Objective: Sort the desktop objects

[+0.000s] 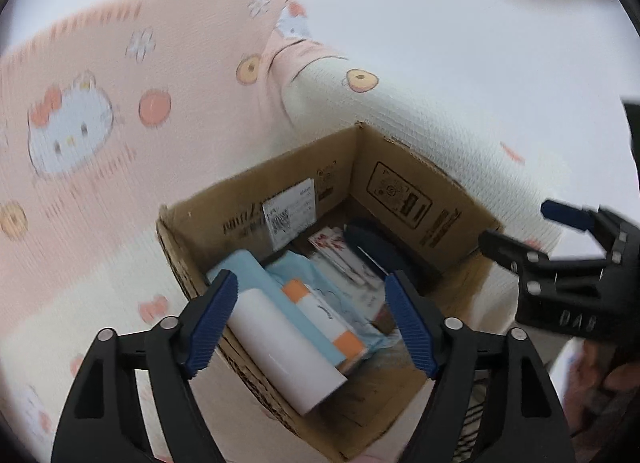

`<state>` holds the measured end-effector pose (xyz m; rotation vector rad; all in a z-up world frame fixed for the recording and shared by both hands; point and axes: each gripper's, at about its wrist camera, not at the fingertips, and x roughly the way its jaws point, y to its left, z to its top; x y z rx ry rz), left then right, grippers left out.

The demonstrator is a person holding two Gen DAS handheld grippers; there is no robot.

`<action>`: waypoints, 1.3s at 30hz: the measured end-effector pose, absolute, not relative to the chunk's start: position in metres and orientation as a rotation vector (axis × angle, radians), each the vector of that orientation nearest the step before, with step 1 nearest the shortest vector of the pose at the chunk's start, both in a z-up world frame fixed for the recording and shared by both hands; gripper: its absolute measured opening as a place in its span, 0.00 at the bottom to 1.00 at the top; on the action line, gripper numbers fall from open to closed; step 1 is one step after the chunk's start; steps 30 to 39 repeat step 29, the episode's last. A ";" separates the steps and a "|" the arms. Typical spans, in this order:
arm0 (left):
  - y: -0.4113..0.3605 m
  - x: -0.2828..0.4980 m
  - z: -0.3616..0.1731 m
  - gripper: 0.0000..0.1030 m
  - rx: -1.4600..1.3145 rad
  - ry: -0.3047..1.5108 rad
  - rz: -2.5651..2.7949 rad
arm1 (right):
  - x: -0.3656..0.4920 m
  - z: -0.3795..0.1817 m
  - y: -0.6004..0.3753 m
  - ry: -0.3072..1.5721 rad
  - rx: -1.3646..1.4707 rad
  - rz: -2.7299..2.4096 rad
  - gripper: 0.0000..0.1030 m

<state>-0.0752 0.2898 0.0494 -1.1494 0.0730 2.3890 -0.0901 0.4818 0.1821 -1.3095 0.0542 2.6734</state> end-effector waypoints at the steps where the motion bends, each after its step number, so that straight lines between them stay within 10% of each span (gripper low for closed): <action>1: 0.288 -0.075 0.050 0.78 -1.158 0.071 2.390 | -0.089 0.185 0.479 0.040 -1.308 2.690 0.93; 39: 0.320 -0.077 0.042 0.78 -1.226 0.406 2.455 | -0.100 0.159 0.484 0.385 -1.593 2.735 0.93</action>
